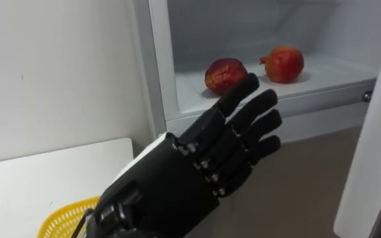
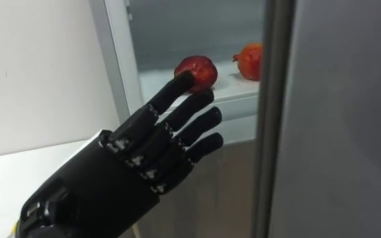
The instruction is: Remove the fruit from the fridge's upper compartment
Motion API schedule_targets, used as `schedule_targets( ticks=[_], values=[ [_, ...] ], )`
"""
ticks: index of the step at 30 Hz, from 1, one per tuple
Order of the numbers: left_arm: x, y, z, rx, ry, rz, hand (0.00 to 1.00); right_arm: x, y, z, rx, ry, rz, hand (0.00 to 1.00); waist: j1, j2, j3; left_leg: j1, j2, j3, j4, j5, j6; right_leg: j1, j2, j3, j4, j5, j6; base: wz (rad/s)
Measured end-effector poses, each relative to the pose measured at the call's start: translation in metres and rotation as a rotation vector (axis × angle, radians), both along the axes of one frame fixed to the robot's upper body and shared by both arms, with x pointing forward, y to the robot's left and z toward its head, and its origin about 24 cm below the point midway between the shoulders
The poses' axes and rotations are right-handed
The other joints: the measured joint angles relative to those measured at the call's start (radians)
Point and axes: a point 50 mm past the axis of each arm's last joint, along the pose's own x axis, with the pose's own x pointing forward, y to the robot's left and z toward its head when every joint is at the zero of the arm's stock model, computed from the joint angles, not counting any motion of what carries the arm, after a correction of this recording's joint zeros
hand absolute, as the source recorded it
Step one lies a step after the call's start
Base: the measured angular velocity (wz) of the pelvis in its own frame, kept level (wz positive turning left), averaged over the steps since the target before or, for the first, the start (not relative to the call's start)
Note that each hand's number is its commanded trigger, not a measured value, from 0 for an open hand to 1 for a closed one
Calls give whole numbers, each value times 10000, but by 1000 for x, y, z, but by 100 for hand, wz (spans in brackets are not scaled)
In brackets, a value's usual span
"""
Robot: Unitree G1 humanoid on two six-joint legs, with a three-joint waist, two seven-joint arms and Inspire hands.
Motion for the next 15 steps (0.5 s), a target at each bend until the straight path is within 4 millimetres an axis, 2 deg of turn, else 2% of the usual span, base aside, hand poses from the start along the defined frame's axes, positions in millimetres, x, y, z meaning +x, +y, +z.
schedule_targets(
  ticks=[5, 9, 13, 15],
  values=[
    [-1, -4, -2, 0, 113, -141, 0, 1, 0, 0, 43, -100, -60, 0, -38, 40, -10, 35, -4, 190, -1, 0, 0, -4, 14, 19, -6, 0, 0, -4],
    [-3, -10, -4, 45, 174, -385, 0, 3, 0, 0, 83, -196, -258, 0, -87, 92, -21, 25, 1, 354, 0, 0, 0, -104, 36, 231, 18, 5, -8, -12],
    [-5, -18, -7, 223, 273, -801, 0, 7, -3, 1, 16, -318, -256, 0, -502, 110, -17, -26, 12, 445, -7, 0, 0, -169, 63, 313, 15, 34, -30, -6],
    [-6, -22, -6, 253, 204, -1004, 0, 8, -4, 1, 11, -324, -291, 0, -572, 134, -4, 14, 21, 530, -8, 0, -1, -187, 98, 444, 13, 46, -45, -23]
  ],
)
